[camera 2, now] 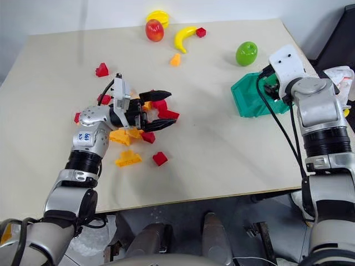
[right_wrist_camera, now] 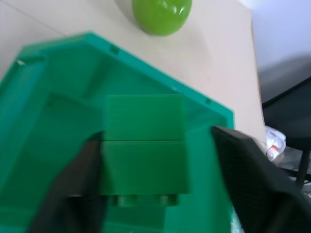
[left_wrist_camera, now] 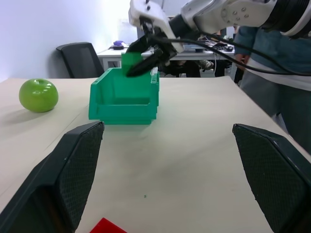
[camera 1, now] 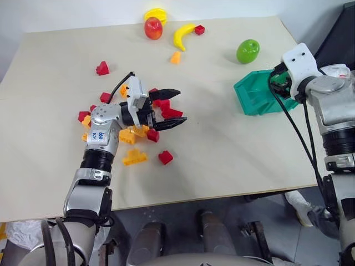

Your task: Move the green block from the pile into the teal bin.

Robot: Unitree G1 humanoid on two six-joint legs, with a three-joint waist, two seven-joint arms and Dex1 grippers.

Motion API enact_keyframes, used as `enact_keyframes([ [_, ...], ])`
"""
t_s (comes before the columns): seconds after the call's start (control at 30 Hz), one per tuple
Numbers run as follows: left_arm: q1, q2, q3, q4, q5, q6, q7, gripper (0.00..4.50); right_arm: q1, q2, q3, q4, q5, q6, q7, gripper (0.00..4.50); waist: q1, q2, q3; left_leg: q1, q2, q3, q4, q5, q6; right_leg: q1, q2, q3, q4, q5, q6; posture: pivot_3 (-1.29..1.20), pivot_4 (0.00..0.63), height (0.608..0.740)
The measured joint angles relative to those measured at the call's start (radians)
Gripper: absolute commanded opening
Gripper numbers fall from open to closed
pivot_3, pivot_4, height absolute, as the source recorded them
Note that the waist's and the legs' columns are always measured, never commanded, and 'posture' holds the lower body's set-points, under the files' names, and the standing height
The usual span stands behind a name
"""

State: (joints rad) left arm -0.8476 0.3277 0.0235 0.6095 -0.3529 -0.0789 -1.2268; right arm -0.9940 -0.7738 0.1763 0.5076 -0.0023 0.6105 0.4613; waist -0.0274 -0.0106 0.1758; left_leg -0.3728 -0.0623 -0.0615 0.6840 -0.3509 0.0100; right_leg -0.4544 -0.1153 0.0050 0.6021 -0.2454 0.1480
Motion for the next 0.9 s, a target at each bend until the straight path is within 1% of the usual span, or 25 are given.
enact_keyframes([
  [0.03,-0.001,0.002,0.0,0.005,0.005,-0.008,0.002,4.5,-0.007,0.0,-0.003,0.005,-0.004,-0.006,0.012,4.47,-0.001,0.0,0.0,-0.001,0.001,0.001,0.0,0.0,0.0,-0.001,0.0,0.0,0.0,0.0,0.0,0.0,0.15,0.74],
  [0.1,0.0,0.011,0.0,0.006,0.008,-0.003,0.007,4.5,-0.009,-0.001,-0.025,-0.025,0.0,-0.009,0.044,4.47,-0.001,0.0,0.0,-0.002,0.002,0.001,0.0,0.0,0.0,-0.003,0.0,0.0,0.0,0.0,0.0,0.0,0.15,0.74],
  [0.17,0.003,0.04,0.006,-0.003,0.007,0.03,0.018,4.5,0.008,-0.009,-0.046,-0.121,0.022,0.012,0.09,4.47,-0.001,0.0,0.0,-0.003,0.003,0.003,0.0,0.0,0.0,-0.007,0.001,0.001,0.003,0.0,0.0,0.0,0.15,0.74],
  [0.23,0.013,0.066,0.027,-0.008,0.005,0.038,0.033,4.5,0.038,-0.014,-0.07,-0.204,0.042,0.038,0.128,4.47,0.0,0.0,0.0,-0.003,0.003,0.003,0.0,0.0,-0.001,-0.007,0.001,0.0,0.003,0.0,0.0,0.0,0.15,0.74],
  [0.37,0.05,0.106,0.046,-0.019,0.003,0.04,0.037,4.5,0.108,-0.019,-0.084,-0.265,0.043,0.077,0.143,4.47,0.004,0.0,0.0,-0.003,0.002,0.004,0.001,0.0,0.0,-0.006,-0.001,0.001,0.004,0.0,0.0,0.0,0.15,0.74],
  [0.43,0.087,0.127,0.059,-0.051,0.003,0.057,0.062,4.5,0.169,-0.021,-0.117,-0.336,0.074,0.096,0.177,4.47,0.006,0.0,0.0,-0.003,0.002,0.004,0.001,0.0,0.0,-0.007,0.0,0.001,0.004,0.0,0.0,0.0,0.15,0.74],
  [0.5,0.118,0.151,0.077,-0.096,-0.003,0.085,0.083,4.5,0.261,-0.035,-0.157,-0.465,0.143,0.118,0.246,4.47,0.008,0.0,0.0,-0.004,0.003,0.004,0.0,0.0,0.0,-0.008,0.0,0.0,0.004,0.0,0.0,0.0,0.15,0.74],
  [0.57,0.159,0.214,0.106,-0.137,-0.025,0.126,0.071,4.5,0.389,-0.043,-0.201,-0.629,0.248,0.137,0.342,4.47,0.008,0.0,0.0,-0.004,0.004,0.003,0.0,0.0,0.0,-0.008,0.0,-0.001,0.004,0.0,0.0,0.0,0.15,0.74],
  [0.63,0.206,0.267,0.136,-0.157,-0.041,0.144,0.054,4.5,0.49,-0.043,-0.235,-0.723,0.325,0.131,0.408,4.47,0.002,0.0,0.0,-0.003,0.003,0.004,0.0,0.0,0.0,-0.008,0.0,0.0,0.004,0.0,0.0,0.0,0.15,0.74],
  [0.7,0.263,0.315,0.165,-0.166,-0.05,0.155,0.037,4.5,0.587,-0.044,-0.266,-0.78,0.385,0.107,0.475,4.47,0.001,0.0,0.0,-0.002,0.003,0.005,0.001,-0.001,0.0,-0.006,0.0,0.0,0.004,0.0,0.0,0.0,0.15,0.74],
  [0.77,0.316,0.353,0.183,-0.167,-0.057,0.155,0.012,4.5,0.648,-0.035,-0.29,-0.776,0.416,0.005,0.543,4.47,0.004,0.0,0.0,0.0,0.003,0.005,0.002,0.0,0.0,-0.004,0.0,0.0,0.004,0.0,0.0,0.0,0.15,0.74],
  [0.83,0.367,0.393,0.206,-0.159,-0.06,0.157,-0.014,4.5,0.684,-0.014,-0.315,-0.737,0.424,-0.124,0.602,4.47,0.003,0.0,0.0,0.005,0.004,0.005,0.001,-0.001,0.001,0.001,0.001,0.0,0.004,0.0,0.0,0.0,0.15,0.74],
  [0.9,0.387,0.424,0.242,-0.117,-0.073,0.153,-0.035,4.5,0.697,0.004,-0.318,-0.638,0.421,-0.261,0.664,4.47,0.003,0.0,0.0,0.008,0.004,0.005,0.001,-0.001,0.001,0.005,0.0,0.0,0.003,0.0,0.0,0.0,0.15,0.74],
])
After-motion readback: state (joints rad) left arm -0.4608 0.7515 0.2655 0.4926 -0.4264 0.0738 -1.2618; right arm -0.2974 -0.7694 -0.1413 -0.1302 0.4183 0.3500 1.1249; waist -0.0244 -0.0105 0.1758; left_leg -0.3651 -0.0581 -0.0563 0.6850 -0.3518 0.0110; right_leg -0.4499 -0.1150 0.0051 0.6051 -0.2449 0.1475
